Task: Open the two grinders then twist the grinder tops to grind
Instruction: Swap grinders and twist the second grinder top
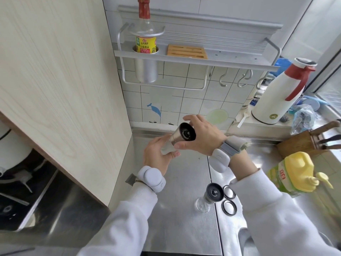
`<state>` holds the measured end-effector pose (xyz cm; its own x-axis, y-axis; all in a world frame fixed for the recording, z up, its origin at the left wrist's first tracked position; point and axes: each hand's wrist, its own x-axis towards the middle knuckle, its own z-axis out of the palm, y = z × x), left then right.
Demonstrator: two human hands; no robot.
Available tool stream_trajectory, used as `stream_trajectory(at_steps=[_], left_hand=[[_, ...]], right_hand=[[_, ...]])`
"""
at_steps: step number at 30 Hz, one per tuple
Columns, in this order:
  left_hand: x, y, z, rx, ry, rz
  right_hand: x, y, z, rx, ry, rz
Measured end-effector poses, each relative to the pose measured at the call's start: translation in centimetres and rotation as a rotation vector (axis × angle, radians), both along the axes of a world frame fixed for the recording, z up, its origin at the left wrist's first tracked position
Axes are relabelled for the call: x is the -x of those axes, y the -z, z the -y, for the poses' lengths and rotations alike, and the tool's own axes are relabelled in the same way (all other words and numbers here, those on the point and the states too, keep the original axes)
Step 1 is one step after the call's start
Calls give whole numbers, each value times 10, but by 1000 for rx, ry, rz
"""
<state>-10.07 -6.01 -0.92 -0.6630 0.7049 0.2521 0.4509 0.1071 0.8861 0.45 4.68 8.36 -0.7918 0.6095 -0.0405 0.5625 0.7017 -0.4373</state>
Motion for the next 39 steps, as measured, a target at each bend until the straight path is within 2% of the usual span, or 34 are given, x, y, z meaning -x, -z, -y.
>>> stream_trajectory(at_steps=[5,8,11,20,24,28,33,39], left_hand=[[1,9,4,25,10,46],[-1,22,6,82,23,135],[-2,33,8,133,30,241],[-13,77,21,294,52,330],[-15,94,26,412,211,326],[-19,115,33,510,273,434],[-25,132,42,509,287,602],[-31,150,47,528,259,620]], right_hand=[[4,16,3,-17,23,-27],[1,26,3,13,-76,-43],[1,33,2,37,-172,19],[1,85,7,185,-147,105],[1,110,15,203,-180,158],[0,136,19,214,-229,273],[-5,163,26,249,-204,315],[-4,178,28,268,-217,358]])
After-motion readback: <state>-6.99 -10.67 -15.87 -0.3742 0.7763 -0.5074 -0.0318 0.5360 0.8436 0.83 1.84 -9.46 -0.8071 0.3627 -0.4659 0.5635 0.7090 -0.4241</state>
